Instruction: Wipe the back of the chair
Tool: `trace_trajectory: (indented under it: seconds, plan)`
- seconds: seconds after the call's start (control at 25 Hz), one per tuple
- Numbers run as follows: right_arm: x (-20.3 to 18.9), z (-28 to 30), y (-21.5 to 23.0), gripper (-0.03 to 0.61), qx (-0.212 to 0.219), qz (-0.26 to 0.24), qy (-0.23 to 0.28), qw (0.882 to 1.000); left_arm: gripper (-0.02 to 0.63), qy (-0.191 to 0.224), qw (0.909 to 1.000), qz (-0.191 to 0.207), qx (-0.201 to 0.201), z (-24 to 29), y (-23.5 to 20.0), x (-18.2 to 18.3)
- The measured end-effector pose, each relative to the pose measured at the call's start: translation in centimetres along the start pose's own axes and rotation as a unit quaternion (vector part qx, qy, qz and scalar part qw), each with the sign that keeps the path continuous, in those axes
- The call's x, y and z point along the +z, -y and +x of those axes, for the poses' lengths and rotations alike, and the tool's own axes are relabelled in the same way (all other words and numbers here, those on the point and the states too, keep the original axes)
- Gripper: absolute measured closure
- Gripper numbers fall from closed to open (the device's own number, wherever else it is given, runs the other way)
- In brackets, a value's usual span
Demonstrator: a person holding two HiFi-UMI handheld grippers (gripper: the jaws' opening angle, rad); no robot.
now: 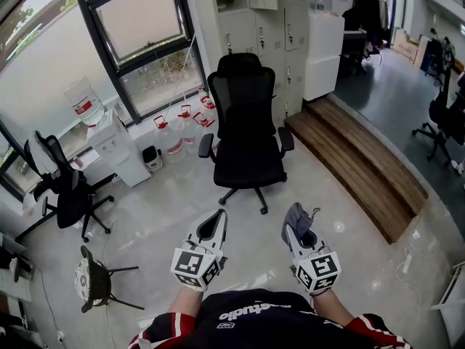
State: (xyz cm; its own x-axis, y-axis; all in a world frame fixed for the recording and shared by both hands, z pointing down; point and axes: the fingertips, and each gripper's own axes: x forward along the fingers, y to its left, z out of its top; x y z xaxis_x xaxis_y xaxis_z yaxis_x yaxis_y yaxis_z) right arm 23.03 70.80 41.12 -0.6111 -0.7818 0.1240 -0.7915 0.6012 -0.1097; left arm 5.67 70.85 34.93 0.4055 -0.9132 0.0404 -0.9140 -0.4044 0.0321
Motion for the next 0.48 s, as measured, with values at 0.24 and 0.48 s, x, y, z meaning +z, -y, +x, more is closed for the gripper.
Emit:
trace_trajectory:
  seconds: [0.24, 0.48]
  plan:
    - [-0.6, 1.1, 1.8, 0.512, 0.010, 0.014, -0.004, 1.000, 0.588, -0.017, 0.9996, 0.022, -0.007, 2.0, 0.8, -0.1]
    - [-2.0, 4.3, 3.5, 0.511, 0.010, 0.024, -0.016, 1.000, 0.588, -0.033, 0.9991, 0.025, -0.014, 4.9, -0.7, -1.9]
